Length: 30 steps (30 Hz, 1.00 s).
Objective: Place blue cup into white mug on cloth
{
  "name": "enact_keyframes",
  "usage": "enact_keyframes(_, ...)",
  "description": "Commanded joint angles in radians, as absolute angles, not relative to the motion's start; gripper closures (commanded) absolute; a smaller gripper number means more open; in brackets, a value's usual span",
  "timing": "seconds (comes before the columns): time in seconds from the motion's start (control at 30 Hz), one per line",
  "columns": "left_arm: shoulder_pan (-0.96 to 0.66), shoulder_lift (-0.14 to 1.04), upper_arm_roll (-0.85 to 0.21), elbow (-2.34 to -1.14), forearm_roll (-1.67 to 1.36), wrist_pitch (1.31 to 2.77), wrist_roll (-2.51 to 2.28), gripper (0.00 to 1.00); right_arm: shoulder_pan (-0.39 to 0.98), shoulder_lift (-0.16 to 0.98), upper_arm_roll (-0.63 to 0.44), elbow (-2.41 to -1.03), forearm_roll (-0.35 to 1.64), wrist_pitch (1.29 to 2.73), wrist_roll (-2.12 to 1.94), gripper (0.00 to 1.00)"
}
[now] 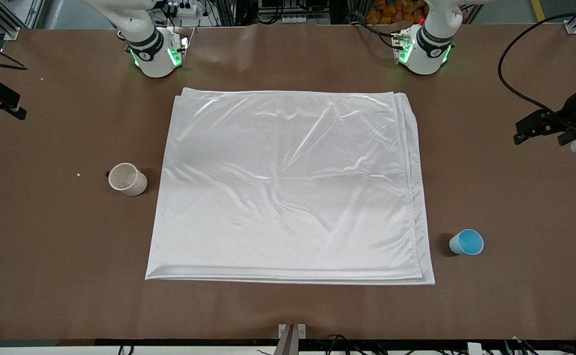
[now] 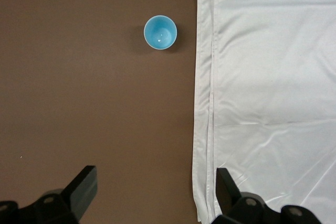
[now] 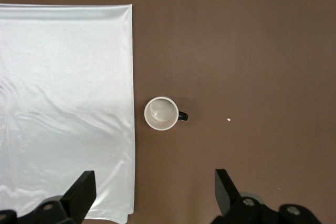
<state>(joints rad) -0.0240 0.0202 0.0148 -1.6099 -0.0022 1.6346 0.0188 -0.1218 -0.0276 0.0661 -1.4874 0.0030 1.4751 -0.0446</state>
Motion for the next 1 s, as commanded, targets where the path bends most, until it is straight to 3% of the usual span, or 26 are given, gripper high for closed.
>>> enact_keyframes(0.0,-0.018,0.015,0.011,-1.608,-0.006,1.638,0.012,0.0,-0.114,-0.041,0.067,-1.506,0.014,1.486,-0.011,0.0)
enact_keyframes(0.57,-0.017,0.049,0.012,-1.605,-0.011,1.669,0.005,0.0,-0.109,-0.043,0.068,-1.571,0.012,1.552,-0.011,0.0)
enact_keyframes(0.97,0.006,0.222,0.015,-1.6,0.06,1.858,0.023,0.0,-0.115,-0.04,0.066,-1.631,0.012,1.629,-0.028,0.0)
